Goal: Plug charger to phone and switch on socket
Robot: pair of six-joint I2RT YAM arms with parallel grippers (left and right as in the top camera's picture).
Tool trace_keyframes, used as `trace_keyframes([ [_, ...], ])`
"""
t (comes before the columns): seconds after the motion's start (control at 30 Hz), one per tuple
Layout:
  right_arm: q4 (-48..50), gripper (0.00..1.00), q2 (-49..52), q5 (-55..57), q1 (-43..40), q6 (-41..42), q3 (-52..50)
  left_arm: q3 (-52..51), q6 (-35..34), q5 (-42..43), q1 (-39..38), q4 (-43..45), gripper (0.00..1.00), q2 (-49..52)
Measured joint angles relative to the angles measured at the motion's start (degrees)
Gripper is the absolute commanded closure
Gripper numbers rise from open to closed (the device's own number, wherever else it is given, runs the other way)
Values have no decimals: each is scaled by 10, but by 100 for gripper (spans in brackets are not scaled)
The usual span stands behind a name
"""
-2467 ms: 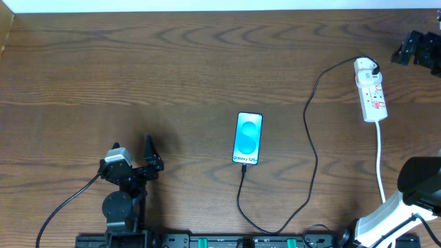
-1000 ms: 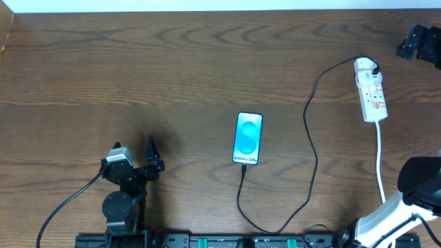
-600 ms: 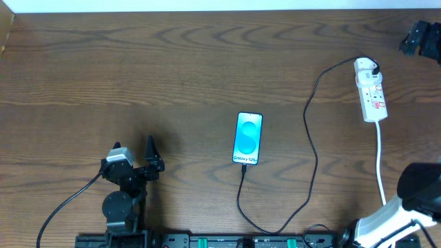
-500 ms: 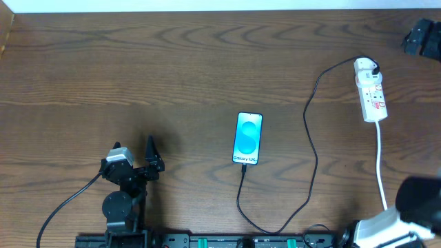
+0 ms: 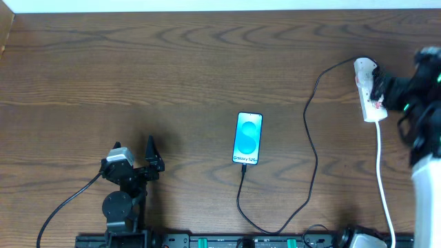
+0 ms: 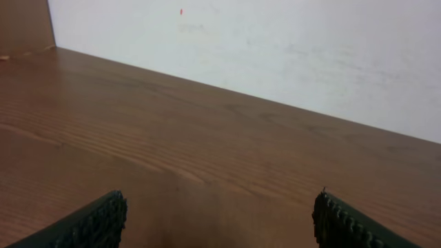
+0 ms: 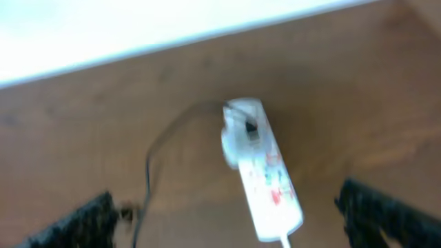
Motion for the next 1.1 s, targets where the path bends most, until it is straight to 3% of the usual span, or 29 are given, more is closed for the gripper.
trace_keyframes([
  [0.27,172,1,-187,-7,12,1,-261,0,0,0,0,0,14,0],
  [0.47,206,1,-310,-9,13,1,-382,0,0,0,0,0,14,0],
  [1.1,216,1,-551,-18,17,1,-526,0,0,0,0,0,14,0],
])
